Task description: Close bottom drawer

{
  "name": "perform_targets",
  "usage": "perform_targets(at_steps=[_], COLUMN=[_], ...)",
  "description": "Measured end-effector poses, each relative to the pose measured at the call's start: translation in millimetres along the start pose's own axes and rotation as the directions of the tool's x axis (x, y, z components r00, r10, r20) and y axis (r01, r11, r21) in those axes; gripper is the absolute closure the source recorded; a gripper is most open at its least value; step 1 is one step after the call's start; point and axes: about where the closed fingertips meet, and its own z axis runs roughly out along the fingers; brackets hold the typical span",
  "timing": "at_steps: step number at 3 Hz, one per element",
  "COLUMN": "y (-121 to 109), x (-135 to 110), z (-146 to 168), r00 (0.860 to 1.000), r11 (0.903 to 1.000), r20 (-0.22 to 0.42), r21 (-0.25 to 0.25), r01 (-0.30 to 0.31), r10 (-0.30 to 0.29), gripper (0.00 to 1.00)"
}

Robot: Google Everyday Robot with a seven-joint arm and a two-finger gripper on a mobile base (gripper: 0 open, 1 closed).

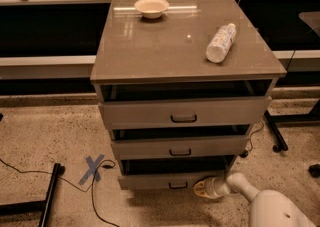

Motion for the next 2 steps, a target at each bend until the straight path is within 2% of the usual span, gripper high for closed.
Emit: perform_targets(at_steps=[1,2], y=[-39,-65], x=[-8,-16], z=[9,17], r00=[0.999,0.997], r11=[0.9988,0.9970], r20=[0.009,0.023], r21=[0.014,0.024], r01=[0.046,0.073], r10=[-0.047,-0.074], gripper=[1.00,1.00])
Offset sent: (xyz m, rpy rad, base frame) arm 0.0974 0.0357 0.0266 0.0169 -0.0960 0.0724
